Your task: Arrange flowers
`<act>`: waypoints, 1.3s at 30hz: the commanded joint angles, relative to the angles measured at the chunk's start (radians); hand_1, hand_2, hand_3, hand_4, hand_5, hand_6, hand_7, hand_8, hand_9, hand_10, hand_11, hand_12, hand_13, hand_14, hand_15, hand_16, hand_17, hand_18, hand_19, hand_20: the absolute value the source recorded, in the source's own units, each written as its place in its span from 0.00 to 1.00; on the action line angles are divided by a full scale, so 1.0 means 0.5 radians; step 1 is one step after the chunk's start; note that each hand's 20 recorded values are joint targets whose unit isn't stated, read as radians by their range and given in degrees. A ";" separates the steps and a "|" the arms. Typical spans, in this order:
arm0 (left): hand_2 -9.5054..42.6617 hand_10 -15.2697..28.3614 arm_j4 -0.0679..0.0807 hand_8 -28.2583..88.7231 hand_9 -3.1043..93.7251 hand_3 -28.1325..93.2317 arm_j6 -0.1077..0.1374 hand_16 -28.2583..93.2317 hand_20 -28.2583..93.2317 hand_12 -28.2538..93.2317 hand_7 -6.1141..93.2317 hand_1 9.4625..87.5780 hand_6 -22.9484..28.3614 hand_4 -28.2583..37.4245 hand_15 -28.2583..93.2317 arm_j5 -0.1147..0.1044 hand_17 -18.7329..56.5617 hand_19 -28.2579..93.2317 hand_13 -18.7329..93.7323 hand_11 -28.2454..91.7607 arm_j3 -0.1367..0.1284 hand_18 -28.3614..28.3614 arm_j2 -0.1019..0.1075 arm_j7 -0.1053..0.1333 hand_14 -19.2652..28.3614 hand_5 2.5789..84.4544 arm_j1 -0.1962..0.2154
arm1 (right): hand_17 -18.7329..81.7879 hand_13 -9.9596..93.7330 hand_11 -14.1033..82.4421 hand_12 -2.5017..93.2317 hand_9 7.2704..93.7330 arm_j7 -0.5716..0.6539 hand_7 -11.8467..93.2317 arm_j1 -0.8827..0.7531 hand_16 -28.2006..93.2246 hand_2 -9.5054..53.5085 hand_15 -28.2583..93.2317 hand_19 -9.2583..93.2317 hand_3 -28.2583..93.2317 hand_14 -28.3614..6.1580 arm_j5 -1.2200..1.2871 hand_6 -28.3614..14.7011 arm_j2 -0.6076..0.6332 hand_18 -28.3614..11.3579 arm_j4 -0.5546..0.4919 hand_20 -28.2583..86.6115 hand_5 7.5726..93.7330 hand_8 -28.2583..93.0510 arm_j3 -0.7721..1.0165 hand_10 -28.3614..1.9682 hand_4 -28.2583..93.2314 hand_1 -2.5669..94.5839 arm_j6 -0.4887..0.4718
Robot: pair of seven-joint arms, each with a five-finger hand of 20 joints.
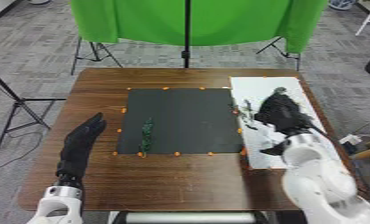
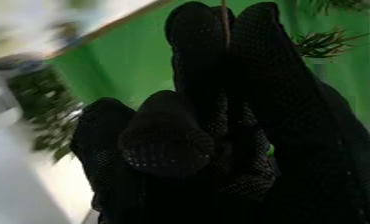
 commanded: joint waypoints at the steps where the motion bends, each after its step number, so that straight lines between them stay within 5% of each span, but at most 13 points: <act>1: 0.04 0.60 0.015 0.19 0.47 0.80 -0.076 0.24 0.36 0.34 0.13 0.15 0.47 0.11 0.29 0.009 0.28 0.24 0.42 0.30 0.020 0.66 -0.013 -0.045 0.66 0.50 -0.027 | 0.85 0.96 0.40 0.41 0.98 -0.117 0.33 0.331 0.50 0.00 0.76 1.00 0.67 0.75 -0.100 0.65 -0.434 0.40 0.298 0.81 0.87 0.36 -0.436 0.62 0.13 0.65 -0.069; 9: 0.04 0.60 0.019 0.19 0.47 0.80 -0.095 0.24 0.36 0.34 0.12 0.14 0.47 0.11 0.29 0.008 0.27 0.24 0.42 0.30 0.031 0.66 -0.015 -0.063 0.67 0.50 -0.029 | 0.85 0.97 0.41 0.41 0.98 -0.131 0.33 0.448 0.50 0.00 0.76 1.00 0.67 0.75 -0.158 0.65 -0.617 0.40 0.577 0.81 0.87 0.36 -0.605 0.62 0.14 0.65 -0.107; 35: 0.04 0.60 0.027 0.20 0.47 0.79 -0.139 0.24 0.36 0.34 0.12 0.14 0.47 0.11 0.29 -0.002 0.27 0.24 0.42 0.30 0.041 0.66 0.000 -0.089 0.67 0.49 -0.039 | 0.85 0.97 0.51 0.30 0.95 -0.107 0.33 0.518 0.50 0.00 0.75 1.00 0.56 0.76 -0.071 0.61 -0.712 0.43 0.724 0.80 0.83 0.35 -0.772 0.57 0.20 0.63 -0.182; 36: 0.04 0.60 0.027 0.20 0.47 0.79 -0.139 0.24 0.36 0.34 0.12 0.14 0.47 0.11 0.29 -0.006 0.27 0.24 0.42 0.30 0.041 0.66 0.002 -0.094 0.67 0.49 -0.038 | 0.85 0.97 0.52 0.30 0.95 -0.113 0.33 0.513 0.50 0.00 0.75 1.00 0.39 0.76 -0.068 0.61 -0.722 0.43 0.727 0.80 0.83 0.35 -0.764 0.57 0.31 0.70 -0.193; 37: 0.04 0.60 0.033 0.20 0.47 0.79 -0.144 0.24 0.36 0.34 0.12 0.14 0.47 0.11 0.29 -0.008 0.27 0.24 0.42 0.30 0.046 0.66 0.003 -0.098 0.67 0.49 -0.049 | 0.85 0.97 0.52 0.29 0.95 -0.110 0.33 0.510 0.50 0.00 0.75 1.00 0.07 0.76 -0.073 0.60 -0.716 0.43 0.722 0.80 0.84 0.35 -0.766 0.57 0.54 0.83 -0.187; 39: 0.04 0.60 0.032 0.20 0.47 0.79 -0.150 0.24 0.36 0.34 0.12 0.14 0.47 0.11 0.29 -0.008 0.27 0.24 0.42 0.30 0.045 0.67 0.003 -0.103 0.67 0.49 -0.050 | 0.85 0.97 0.52 0.29 0.95 -0.114 0.33 0.506 0.50 0.00 0.75 1.00 0.00 0.76 -0.080 0.60 -0.720 0.42 0.728 0.79 0.84 0.35 -0.763 0.56 0.58 0.85 -0.186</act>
